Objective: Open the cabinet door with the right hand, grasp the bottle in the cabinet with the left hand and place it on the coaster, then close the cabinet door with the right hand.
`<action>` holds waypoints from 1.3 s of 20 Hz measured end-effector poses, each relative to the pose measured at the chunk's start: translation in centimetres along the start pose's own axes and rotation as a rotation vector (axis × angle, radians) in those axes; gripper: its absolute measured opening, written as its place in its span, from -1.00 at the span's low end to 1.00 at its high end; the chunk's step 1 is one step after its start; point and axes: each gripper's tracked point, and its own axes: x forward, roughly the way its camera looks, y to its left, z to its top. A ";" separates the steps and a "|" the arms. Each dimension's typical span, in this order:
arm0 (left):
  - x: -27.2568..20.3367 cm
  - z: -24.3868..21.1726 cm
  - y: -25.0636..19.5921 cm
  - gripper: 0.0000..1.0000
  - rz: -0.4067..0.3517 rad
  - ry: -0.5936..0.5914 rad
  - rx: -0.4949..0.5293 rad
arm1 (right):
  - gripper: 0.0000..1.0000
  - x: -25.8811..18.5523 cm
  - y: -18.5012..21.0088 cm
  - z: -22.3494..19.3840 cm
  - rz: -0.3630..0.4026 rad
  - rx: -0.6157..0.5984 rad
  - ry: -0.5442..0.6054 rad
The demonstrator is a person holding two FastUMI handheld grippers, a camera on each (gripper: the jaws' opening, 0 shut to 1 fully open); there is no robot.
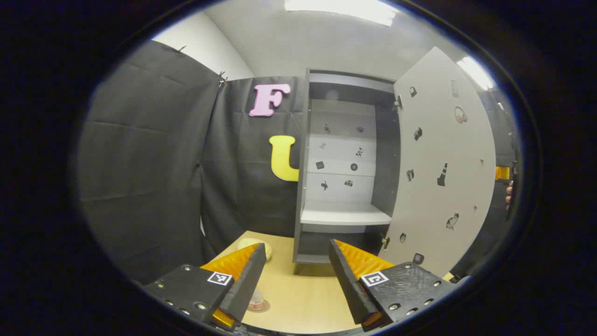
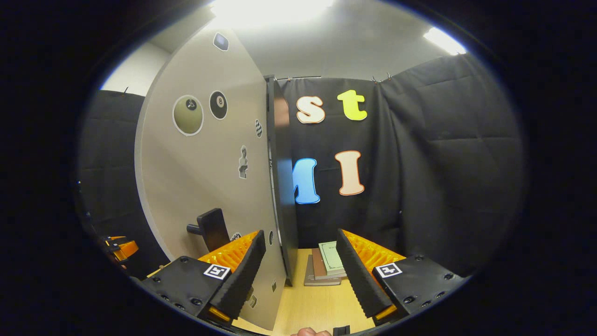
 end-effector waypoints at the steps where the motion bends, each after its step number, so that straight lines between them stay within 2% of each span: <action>1: 0.3 0.0 0.7 0.68 -0.002 -0.001 0.005 | 0.82 -0.1 0.3 -0.1 -0.005 0.010 0.003; 3: 0.6 -0.2 2.0 0.63 -0.003 0.003 0.013 | 0.82 -0.3 1.6 -0.4 0.006 0.042 0.015; 5: 0.8 -0.3 3.1 0.69 -0.007 0.008 0.008 | 0.82 -0.3 2.8 -0.5 0.024 0.063 0.023; 6: 1.0 -0.4 3.7 0.68 -0.009 0.011 0.006 | 0.95 -0.4 3.4 -0.4 0.032 0.062 0.022; 13: 1.7 -1.8 8.1 0.63 0.019 0.033 0.008 | 0.94 0.0 5.7 -0.5 0.074 0.050 0.022; 15: 2.0 -2.2 8.9 0.73 0.017 0.039 -0.001 | 0.95 0.2 6.2 -0.5 0.078 0.055 0.021; 18: 2.6 -2.5 10.3 0.63 0.019 0.044 0.000 | 0.94 0.3 7.0 -0.5 0.086 0.063 0.025; 21: 3.4 -2.6 11.1 0.68 0.013 0.044 -0.009 | 0.95 0.5 7.9 -0.6 0.099 0.063 0.031; 26: 4.8 -2.7 12.5 0.63 0.001 0.042 -0.015 | 0.95 1.4 9.8 -0.7 0.138 0.049 0.033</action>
